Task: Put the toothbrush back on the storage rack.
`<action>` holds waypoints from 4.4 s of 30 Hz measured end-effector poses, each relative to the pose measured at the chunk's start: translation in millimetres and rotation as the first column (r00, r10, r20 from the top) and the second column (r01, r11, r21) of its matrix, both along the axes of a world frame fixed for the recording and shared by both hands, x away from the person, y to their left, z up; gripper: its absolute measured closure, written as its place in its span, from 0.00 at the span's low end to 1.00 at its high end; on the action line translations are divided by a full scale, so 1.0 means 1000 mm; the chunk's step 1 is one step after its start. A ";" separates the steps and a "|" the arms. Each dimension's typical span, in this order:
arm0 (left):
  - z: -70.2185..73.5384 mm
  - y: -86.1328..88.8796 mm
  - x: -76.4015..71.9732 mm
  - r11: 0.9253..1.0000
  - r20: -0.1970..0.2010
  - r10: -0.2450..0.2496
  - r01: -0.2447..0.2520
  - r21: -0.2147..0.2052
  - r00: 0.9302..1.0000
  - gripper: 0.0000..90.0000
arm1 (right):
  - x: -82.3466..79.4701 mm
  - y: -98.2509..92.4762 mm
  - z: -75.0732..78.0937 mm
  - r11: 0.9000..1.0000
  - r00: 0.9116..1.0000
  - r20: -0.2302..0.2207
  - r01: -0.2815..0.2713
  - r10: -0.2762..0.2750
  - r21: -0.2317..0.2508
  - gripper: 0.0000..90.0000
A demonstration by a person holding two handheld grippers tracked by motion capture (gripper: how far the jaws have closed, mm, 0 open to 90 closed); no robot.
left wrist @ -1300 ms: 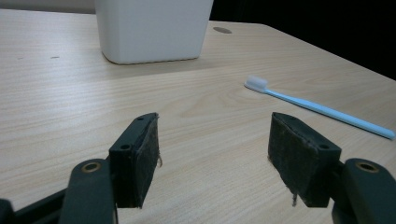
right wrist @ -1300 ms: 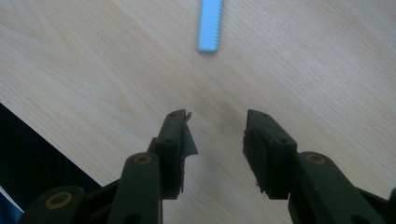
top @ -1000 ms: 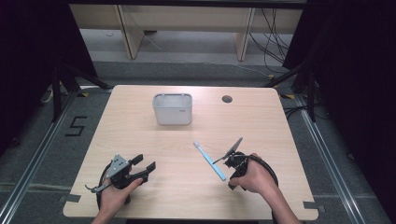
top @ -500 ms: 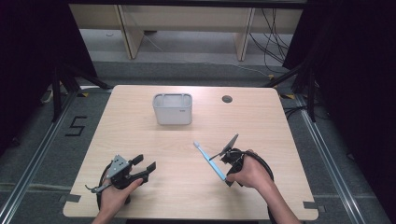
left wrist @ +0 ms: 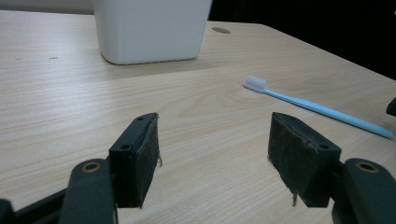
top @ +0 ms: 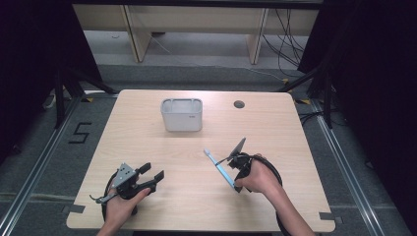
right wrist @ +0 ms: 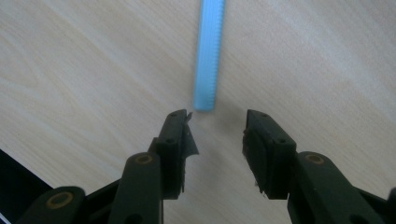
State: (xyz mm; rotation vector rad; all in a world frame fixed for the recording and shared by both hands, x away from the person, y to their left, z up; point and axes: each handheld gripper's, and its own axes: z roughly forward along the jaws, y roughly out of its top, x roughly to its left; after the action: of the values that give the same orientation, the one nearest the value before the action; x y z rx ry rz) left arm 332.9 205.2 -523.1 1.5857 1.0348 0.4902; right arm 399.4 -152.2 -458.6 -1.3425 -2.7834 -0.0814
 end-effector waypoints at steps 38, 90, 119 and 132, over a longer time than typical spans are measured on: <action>0.000 0.000 0.000 1.000 -0.001 -0.002 0.002 0.007 1.000 0.36 | 0.032 0.036 0.000 1.000 0.999 0.040 -0.024 0.024 0.005 0.70; 0.000 0.000 -0.001 1.000 -0.007 -0.002 0.002 -0.004 1.000 0.36 | 0.040 0.043 -0.012 0.998 0.998 0.056 0.040 -0.042 0.041 0.88; 0.000 0.000 -0.001 1.000 -0.007 0.000 0.000 -0.006 1.000 0.36 | -0.003 0.004 0.003 0.930 0.924 0.358 -0.008 -0.134 0.367 0.88; 0.000 0.000 -0.001 1.000 -0.008 0.003 -0.003 -0.005 1.000 0.36 | -0.016 -0.003 -0.008 0.881 0.861 0.479 -0.081 -0.174 0.466 0.88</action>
State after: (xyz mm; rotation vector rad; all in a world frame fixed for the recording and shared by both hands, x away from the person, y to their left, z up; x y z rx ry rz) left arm 332.1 205.4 -522.9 1.5827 1.0440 0.4833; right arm 383.5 -155.5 -466.6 -1.4019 -2.8036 -1.2075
